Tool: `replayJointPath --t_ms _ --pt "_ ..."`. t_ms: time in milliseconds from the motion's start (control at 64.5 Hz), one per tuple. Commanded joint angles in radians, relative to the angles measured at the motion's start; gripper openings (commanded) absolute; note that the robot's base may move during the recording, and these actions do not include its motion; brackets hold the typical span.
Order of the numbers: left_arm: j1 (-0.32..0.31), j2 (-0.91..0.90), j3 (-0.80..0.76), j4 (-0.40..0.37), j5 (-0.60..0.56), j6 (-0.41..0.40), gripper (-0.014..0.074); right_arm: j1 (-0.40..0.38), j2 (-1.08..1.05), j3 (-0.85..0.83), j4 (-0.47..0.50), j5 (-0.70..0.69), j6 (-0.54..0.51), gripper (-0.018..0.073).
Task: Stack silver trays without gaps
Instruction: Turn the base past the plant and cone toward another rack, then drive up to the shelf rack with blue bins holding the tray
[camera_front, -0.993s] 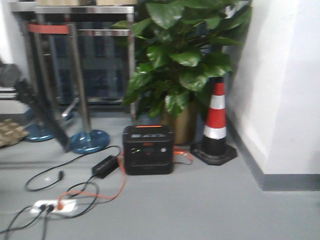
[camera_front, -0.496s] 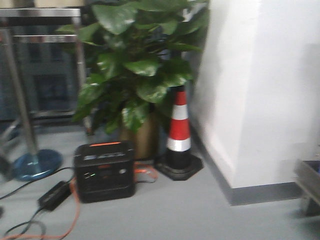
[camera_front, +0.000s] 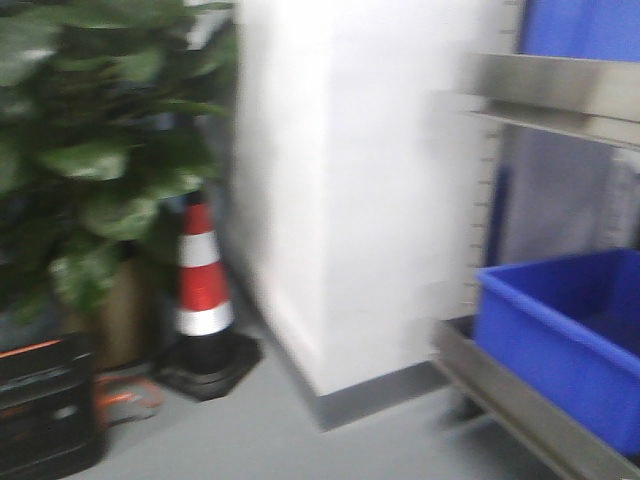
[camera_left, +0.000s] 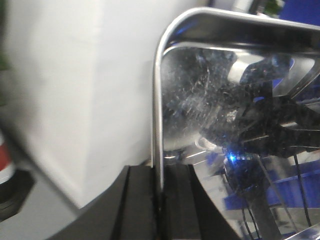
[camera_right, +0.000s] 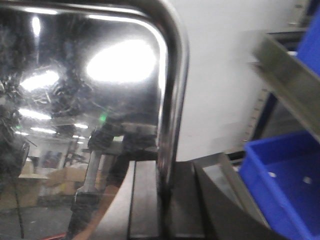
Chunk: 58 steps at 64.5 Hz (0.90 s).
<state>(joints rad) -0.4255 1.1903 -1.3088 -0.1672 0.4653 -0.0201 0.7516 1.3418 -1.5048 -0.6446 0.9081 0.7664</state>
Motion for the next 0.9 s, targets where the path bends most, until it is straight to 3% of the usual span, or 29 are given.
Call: replayJointPath --t_ms 0,884 --pt "-0.027 -0.008 -0.015 -0.090 -0.045 0.000 -0.0018 0.017 0.009 -0.008 0.037 -0.162 -0.024 -0.0079" --pt "-0.027 -0.008 -0.015 -0.090 -0.045 0.000 -0.0018 0.017 0.009 -0.008 0.037 -0.162 -0.024 -0.0079"
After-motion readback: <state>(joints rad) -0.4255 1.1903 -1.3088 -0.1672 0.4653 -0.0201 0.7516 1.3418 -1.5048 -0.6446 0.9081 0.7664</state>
